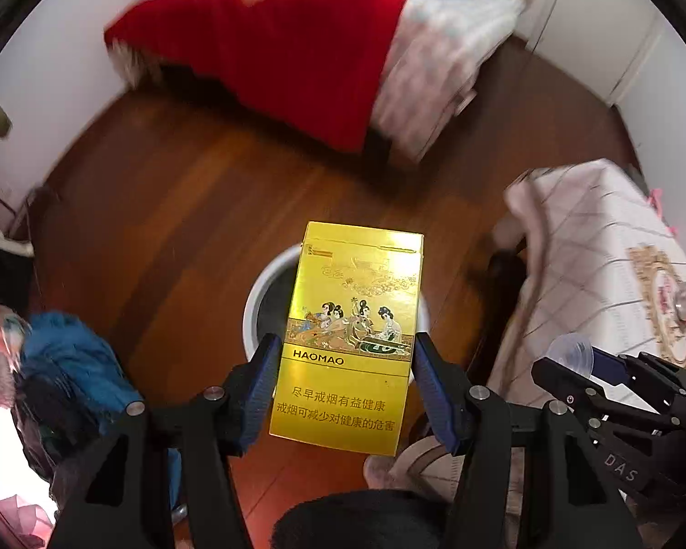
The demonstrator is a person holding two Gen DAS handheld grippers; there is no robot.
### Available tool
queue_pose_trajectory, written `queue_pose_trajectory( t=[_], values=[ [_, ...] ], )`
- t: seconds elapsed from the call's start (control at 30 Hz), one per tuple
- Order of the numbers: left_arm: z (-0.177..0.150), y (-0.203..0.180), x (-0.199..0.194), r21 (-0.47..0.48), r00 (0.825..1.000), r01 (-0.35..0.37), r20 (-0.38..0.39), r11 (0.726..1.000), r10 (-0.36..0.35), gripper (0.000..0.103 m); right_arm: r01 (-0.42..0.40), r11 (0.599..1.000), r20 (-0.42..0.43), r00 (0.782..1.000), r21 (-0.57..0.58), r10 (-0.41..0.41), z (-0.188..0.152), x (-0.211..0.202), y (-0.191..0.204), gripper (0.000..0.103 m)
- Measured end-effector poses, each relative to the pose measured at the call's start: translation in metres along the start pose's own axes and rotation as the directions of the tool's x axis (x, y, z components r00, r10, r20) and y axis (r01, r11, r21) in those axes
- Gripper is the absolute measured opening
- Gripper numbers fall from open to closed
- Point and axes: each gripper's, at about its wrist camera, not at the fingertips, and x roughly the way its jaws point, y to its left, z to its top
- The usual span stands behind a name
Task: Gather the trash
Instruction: 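Carry the lid and yellow box over the bin and release both, then move both tools back toward the table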
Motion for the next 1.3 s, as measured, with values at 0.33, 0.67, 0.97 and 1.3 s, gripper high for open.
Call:
queue_pose_trajectory(
  t=[0.33,0.67,0.97,1.3],
  values=[
    [0.028,0.048,0.116,-0.054,0.948,0.058,-0.309,0.997,-0.072,0.056,0.013,1.000,-0.268,0.963,-0.011,-0.015,0.033,0.141,0.014,0.044],
    [0.037,0.066,0.135,-0.141,0.930,0.067,-0.350,0.988,-0.113,0.101,-0.026,1.000,-0.404,0.914,0.009,0.028,0.049,0.201,0.019,0.046],
    [0.016,0.079,0.120,-0.161,0.965,-0.064,-0.260,0.985,0.020,0.101,-0.003,1.000,-0.376,0.927,0.008,0.006,0.055,0.203,0.020,0.103],
    [-0.004,0.070,0.095,-0.142,0.975,-0.115,-0.206,0.983,0.084,0.101,0.081,0.996,-0.297,0.951,-0.022,-0.084,0.048,0.174,0.016,0.103]
  ],
)
